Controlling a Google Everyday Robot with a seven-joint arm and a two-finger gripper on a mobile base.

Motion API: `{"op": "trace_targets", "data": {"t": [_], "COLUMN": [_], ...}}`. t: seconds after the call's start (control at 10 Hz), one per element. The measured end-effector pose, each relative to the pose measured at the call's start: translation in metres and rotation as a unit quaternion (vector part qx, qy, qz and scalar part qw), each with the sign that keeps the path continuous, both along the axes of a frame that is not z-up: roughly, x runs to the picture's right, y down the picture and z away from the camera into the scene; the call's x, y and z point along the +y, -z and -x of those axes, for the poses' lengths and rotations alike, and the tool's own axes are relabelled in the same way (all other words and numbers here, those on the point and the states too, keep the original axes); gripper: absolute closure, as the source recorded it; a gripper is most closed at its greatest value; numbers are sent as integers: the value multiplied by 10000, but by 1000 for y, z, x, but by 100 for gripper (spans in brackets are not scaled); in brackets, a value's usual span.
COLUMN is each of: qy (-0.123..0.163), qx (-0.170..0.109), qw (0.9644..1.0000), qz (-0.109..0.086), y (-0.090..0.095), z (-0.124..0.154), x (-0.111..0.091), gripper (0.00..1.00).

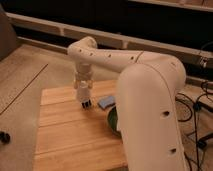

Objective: Place the ceramic cup over the eraser

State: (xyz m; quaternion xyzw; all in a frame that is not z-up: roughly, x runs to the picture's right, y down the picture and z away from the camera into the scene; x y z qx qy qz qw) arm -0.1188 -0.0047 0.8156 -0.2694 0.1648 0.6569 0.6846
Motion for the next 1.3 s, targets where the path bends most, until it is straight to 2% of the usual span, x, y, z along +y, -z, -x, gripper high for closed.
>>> {"op": "trace_targets", "data": {"t": [0.3,0.6,0.8,1.3], "qy": [-35,123,176,376], "qx": [110,138,75,-23], "qw": [9996,9995,9996,9988], "qz": [257,268,216,314], "y": [-21,-49,-65,-74], "z": [-9,-15,-9,10], "x": [21,33,33,42], "gripper": [100,100,100,100]}}
